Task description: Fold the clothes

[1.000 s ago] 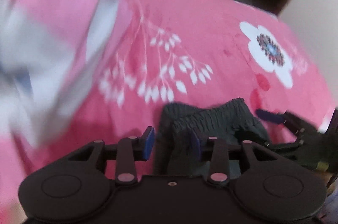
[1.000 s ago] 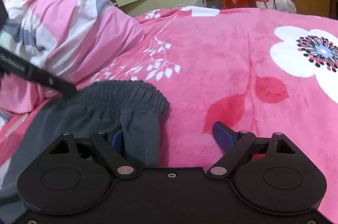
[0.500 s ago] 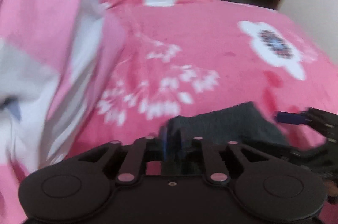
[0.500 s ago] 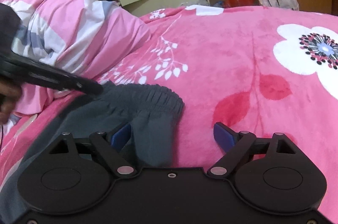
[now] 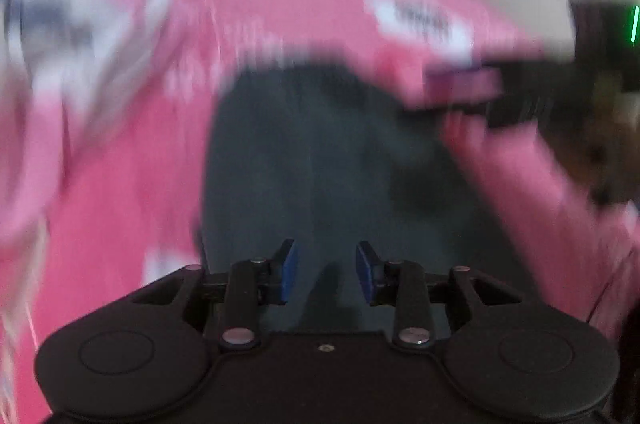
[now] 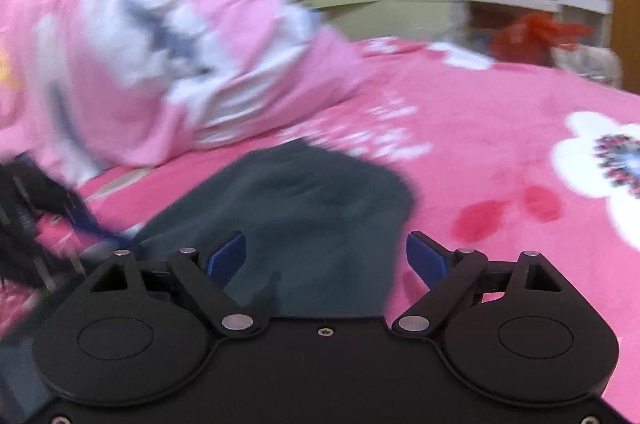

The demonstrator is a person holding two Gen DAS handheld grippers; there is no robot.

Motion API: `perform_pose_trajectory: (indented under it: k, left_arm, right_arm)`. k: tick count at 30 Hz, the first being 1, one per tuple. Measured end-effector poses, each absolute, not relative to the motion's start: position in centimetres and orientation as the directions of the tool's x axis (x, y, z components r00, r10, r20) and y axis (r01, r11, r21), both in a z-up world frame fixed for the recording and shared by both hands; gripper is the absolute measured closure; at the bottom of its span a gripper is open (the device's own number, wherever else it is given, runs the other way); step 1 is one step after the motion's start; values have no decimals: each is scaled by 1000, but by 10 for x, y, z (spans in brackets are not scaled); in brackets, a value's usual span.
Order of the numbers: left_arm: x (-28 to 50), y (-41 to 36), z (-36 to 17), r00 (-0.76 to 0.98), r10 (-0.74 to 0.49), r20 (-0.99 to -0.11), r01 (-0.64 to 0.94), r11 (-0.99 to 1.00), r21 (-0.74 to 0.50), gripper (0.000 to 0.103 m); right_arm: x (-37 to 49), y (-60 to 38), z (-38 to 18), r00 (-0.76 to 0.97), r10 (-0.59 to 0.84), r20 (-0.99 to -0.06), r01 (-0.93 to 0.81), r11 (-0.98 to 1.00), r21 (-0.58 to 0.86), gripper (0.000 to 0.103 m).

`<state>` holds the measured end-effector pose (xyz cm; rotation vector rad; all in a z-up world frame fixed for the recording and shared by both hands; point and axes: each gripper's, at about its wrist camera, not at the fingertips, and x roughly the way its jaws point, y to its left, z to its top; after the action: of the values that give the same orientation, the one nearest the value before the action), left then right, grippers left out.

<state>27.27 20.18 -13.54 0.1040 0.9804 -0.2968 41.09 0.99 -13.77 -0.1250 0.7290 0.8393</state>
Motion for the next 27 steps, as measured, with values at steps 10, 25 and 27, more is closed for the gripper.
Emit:
perform_pose_trajectory:
  k: [10,25,27]
  left_arm:
    - [106,256,-145,462,-15,-887,144,988,58,64]
    - [161,281,-168,646,-234,-726,13,955,-296,75]
    - [157,290,-161,647,-239,-724,23,955,-296,75]
  right_arm:
    - [393,9,-160,512,450,-731,-603,795,67,14]
    - [253,35,-184,338,460,-821,-809,588,-4,11]
    - [248,27,-182,363,434,-824,-783,621,-18,11]
